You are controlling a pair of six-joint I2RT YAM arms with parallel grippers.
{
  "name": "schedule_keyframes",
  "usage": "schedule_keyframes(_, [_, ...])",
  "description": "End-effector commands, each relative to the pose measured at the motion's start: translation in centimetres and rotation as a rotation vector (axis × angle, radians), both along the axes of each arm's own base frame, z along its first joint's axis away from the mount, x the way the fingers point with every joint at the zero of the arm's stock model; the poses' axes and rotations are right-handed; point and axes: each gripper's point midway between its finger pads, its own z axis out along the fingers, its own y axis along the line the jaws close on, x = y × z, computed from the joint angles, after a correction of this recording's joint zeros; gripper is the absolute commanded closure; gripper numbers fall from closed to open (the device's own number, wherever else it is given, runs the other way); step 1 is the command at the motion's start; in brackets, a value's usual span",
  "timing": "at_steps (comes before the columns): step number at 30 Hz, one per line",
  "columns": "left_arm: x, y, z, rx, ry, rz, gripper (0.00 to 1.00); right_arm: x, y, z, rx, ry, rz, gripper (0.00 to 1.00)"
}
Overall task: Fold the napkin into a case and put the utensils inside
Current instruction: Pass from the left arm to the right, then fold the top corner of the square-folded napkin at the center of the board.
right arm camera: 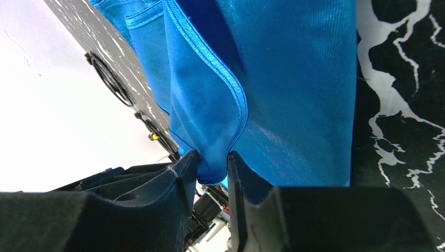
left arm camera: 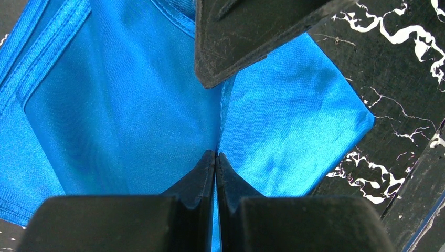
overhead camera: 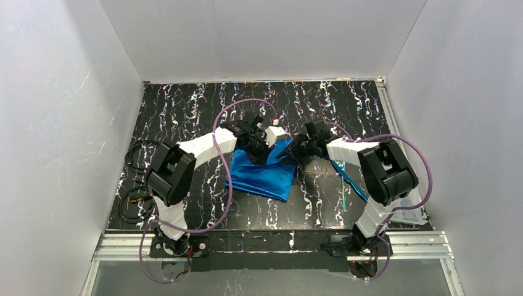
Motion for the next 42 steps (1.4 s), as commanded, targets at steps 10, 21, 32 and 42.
schedule_keyframes(10, [-0.2,0.2,2.2,-0.009,-0.025,0.024,0.85,-0.4,0.2,1.5,0.017,-0.040,-0.012,0.99])
schedule_keyframes(21, [0.3,2.0,7.3,-0.050,0.063,0.113,0.58,-4.5,-0.1,1.8,-0.107,-0.058,0.140,0.99])
schedule_keyframes(32, [-1.3,6.2,3.5,0.074,0.078,0.090,0.60,-8.1,-1.6,1.7,-0.191,-0.056,0.226,0.99])
schedule_keyframes(42, [-3.9,9.5,1.7,0.156,0.112,0.042,0.64,-10.6,-2.3,-0.6,-0.218,-0.006,0.314,0.99])
